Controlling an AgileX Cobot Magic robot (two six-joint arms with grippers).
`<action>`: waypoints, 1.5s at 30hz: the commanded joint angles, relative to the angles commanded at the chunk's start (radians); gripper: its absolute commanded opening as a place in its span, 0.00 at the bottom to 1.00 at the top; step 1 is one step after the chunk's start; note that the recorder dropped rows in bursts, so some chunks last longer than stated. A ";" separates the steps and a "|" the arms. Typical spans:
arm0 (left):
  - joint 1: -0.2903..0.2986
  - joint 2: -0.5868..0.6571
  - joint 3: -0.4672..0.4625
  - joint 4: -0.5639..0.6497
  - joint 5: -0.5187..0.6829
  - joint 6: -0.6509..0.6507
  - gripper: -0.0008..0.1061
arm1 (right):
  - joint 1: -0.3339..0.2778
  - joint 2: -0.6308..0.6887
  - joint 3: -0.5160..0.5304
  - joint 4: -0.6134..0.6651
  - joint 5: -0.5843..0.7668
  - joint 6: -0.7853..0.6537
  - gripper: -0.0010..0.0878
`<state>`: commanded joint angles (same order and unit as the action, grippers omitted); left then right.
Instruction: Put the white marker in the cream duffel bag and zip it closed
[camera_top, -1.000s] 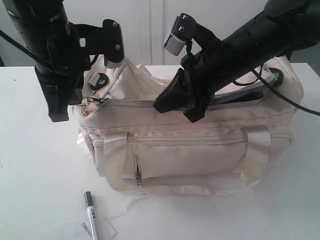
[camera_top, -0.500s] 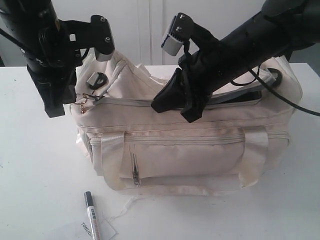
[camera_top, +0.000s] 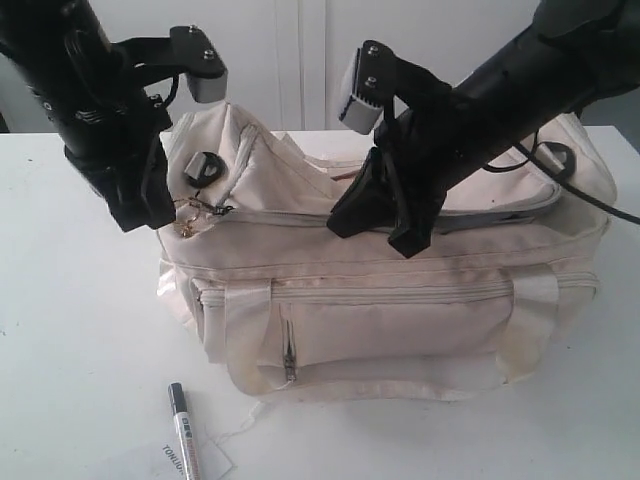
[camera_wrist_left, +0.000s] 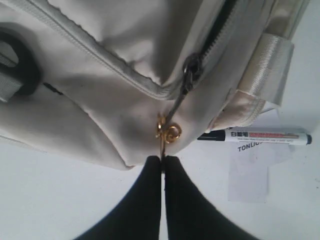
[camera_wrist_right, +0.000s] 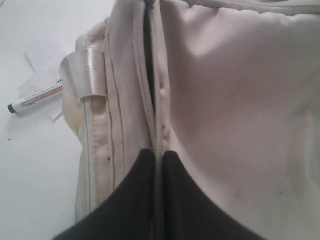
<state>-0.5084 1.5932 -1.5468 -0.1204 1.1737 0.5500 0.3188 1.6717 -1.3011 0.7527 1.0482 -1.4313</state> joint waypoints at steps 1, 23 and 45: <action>0.000 0.000 0.000 -0.032 -0.001 0.000 0.01 | 0.000 0.000 0.000 0.000 0.000 0.000 0.01; 0.257 0.002 0.000 -0.503 0.026 0.082 0.01 | 0.000 0.000 0.000 0.000 -0.007 0.000 0.01; 0.311 0.002 0.000 -0.262 -0.014 0.078 0.01 | 0.000 0.000 0.000 -0.002 -0.018 0.000 0.01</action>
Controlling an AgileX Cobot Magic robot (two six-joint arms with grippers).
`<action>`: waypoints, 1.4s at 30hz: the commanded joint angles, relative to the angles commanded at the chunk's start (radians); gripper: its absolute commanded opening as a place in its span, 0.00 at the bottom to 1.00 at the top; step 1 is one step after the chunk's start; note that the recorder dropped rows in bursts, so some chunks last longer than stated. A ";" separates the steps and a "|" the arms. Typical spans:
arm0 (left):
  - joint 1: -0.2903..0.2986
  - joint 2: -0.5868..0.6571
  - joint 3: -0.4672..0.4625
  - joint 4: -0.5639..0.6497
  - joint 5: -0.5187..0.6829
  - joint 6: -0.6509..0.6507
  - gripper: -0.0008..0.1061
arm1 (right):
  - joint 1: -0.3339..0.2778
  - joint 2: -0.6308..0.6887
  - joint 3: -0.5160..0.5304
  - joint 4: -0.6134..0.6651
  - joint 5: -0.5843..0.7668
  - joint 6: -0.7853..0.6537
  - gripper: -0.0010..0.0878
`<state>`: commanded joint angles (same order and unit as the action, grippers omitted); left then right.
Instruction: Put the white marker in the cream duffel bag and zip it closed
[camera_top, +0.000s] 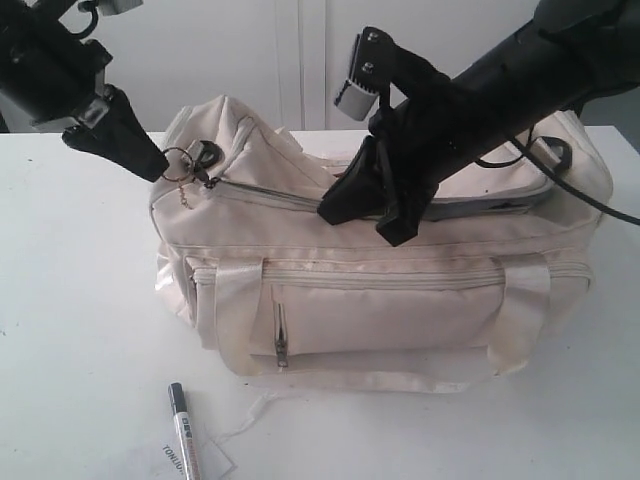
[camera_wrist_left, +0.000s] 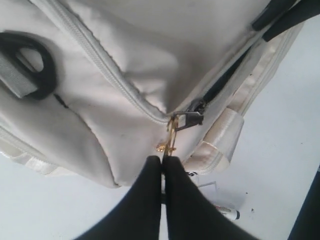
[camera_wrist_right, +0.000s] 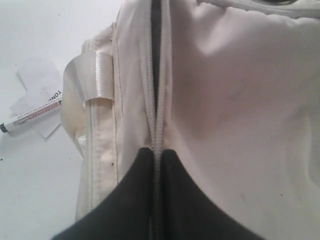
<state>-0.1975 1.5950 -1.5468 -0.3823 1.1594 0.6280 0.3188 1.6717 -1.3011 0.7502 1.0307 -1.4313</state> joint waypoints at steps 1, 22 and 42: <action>0.000 0.000 0.000 0.028 -0.009 0.000 0.01 | 0.000 0.000 0.000 0.000 0.000 0.000 0.01; 0.000 0.000 0.000 0.164 -0.051 0.000 0.01 | 0.000 0.000 0.000 -0.022 0.000 0.000 0.01; -0.004 0.002 0.001 -0.069 0.002 0.025 0.01 | 0.000 0.000 0.000 -0.022 0.000 0.000 0.01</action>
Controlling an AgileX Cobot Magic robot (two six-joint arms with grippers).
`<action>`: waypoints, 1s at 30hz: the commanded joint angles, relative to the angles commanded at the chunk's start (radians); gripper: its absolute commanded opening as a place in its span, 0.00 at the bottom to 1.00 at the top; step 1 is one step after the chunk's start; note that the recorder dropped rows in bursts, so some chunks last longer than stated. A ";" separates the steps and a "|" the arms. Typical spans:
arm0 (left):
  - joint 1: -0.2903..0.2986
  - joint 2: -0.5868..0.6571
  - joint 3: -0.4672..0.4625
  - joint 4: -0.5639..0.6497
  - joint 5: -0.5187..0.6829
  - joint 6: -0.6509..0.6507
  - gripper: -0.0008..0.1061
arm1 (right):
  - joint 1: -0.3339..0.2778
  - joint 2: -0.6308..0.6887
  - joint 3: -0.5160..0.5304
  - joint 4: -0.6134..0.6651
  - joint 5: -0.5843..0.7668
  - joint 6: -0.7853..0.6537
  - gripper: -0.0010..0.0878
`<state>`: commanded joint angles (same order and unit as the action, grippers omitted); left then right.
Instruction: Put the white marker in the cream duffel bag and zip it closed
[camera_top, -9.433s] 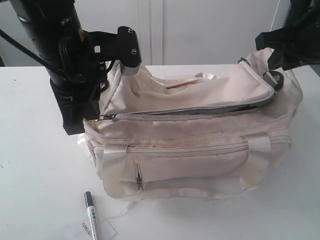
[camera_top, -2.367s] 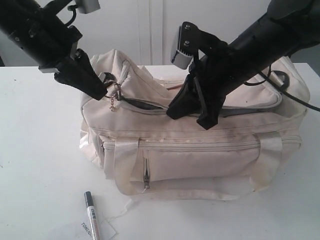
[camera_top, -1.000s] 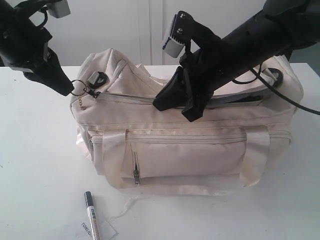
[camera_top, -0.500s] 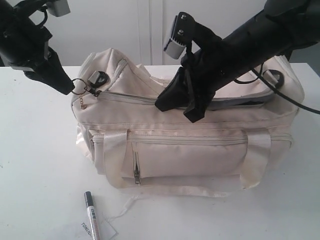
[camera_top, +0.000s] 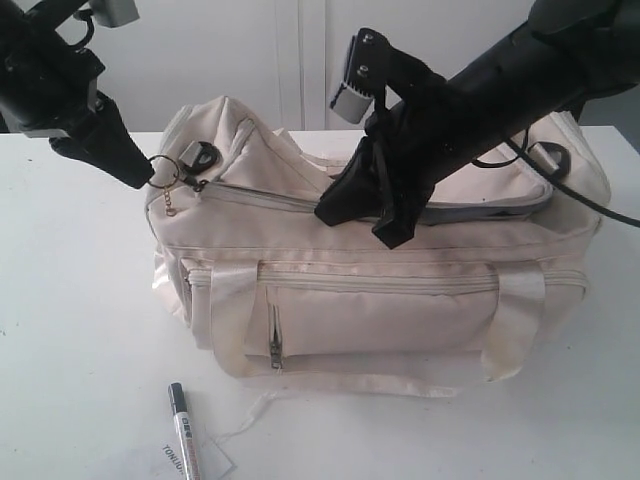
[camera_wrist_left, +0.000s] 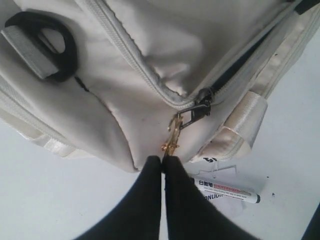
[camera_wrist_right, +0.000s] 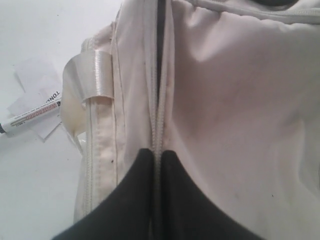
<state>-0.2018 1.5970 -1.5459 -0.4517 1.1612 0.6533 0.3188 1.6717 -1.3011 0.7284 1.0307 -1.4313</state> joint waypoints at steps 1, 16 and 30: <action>0.000 0.000 0.005 -0.025 0.002 0.011 0.01 | 0.000 0.000 0.000 0.000 0.000 0.000 0.01; 0.000 0.002 0.107 -0.121 -0.015 0.088 0.55 | 0.000 0.000 0.000 0.000 0.000 0.002 0.01; 0.000 -0.074 0.027 -0.130 -0.015 0.148 0.61 | 0.000 -0.002 -0.004 0.043 -0.009 0.002 0.32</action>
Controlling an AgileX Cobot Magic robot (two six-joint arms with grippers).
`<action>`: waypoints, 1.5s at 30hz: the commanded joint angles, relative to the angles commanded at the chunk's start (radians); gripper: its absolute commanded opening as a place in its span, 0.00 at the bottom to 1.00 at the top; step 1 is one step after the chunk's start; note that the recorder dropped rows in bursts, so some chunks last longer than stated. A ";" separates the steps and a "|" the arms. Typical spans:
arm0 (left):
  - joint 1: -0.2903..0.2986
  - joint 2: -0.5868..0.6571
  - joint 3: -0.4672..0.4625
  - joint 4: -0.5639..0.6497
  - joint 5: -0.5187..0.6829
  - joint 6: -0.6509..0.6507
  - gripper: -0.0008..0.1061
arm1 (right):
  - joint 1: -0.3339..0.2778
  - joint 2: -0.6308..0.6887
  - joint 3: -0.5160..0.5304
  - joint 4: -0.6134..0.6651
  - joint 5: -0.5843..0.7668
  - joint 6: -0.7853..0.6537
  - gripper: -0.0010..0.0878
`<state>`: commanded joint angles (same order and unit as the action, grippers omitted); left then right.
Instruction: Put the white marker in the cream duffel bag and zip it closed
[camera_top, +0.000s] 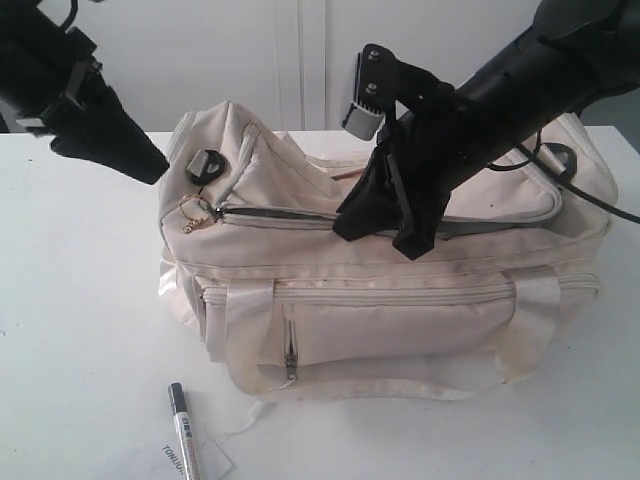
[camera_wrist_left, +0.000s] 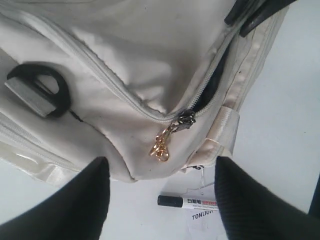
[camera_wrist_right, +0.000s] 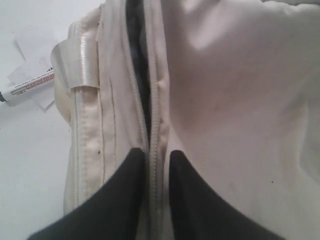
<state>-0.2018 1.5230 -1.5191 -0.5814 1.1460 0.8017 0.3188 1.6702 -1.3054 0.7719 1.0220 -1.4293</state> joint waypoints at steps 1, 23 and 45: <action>0.000 0.001 0.000 -0.008 0.005 0.013 0.61 | 0.000 -0.005 0.000 0.001 -0.002 0.000 0.35; -0.080 0.003 0.007 -0.109 0.039 0.150 0.60 | 0.000 -0.215 0.000 -0.094 -0.040 0.290 0.42; -0.376 0.131 0.007 -0.016 -0.388 0.489 0.55 | 0.000 -0.286 0.000 -0.624 0.170 1.072 0.42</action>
<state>-0.5777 1.6540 -1.5123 -0.5974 0.7577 1.2903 0.3188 1.3838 -1.3054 0.1483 1.1923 -0.3572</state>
